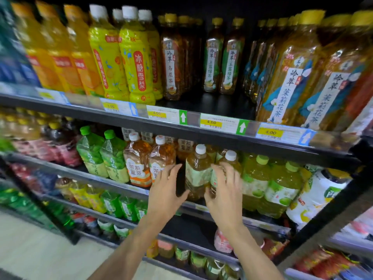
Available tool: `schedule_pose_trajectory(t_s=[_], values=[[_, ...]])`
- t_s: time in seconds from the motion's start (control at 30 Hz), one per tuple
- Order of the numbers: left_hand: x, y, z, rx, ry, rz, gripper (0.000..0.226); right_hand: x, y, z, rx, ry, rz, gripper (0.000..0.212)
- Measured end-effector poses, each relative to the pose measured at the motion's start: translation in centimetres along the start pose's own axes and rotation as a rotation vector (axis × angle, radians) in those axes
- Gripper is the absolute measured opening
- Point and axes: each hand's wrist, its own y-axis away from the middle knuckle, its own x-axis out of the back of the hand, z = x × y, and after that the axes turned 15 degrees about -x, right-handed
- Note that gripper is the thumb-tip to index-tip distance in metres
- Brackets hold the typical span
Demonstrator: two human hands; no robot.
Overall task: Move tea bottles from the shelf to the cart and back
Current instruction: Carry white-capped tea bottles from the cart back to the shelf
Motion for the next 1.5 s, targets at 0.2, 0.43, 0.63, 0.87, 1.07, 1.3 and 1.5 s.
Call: schedule_pose_trajectory(t_s=[0.2, 0.43, 0.63, 0.87, 1.07, 1.3, 1.5], values=[[5.4, 0.9, -2.1, -0.013, -0.297, -0.188, 0.068, 0.7, -1.1, -5.1, 0.251, 0.207, -0.118, 0.074], [12.9, 4.2, -4.8, 0.073, -0.490, -0.376, 0.072, 0.8, -0.3, -12.2, 0.471, 0.274, -0.245, 0.076], [20.0, 11.3, -6.6, 0.220, -0.593, -0.414, 0.076, 0.2, 5.3, -18.8, 0.601, 0.246, -0.384, 0.077], [28.4, 21.8, -7.0, 0.420, -0.641, -0.386, 0.075, 0.7, 13.7, -26.9, 0.769, 0.211, -0.483, 0.080], [34.8, 30.2, -7.1, 0.523, -0.691, -0.341, 0.075, 1.0, 20.6, -33.3, 0.896, 0.148, -0.524, 0.076], [42.5, 36.2, -8.5, 0.718, -0.748, -0.288, 0.071, 0.6, 25.6, -40.3, 1.012, 0.072, -0.596, 0.077], [46.0, 39.0, -12.0, 0.809, -0.835, -0.289, 0.070, -1.7, 27.2, -47.4, 1.085, 0.033, -0.625, 0.072]])
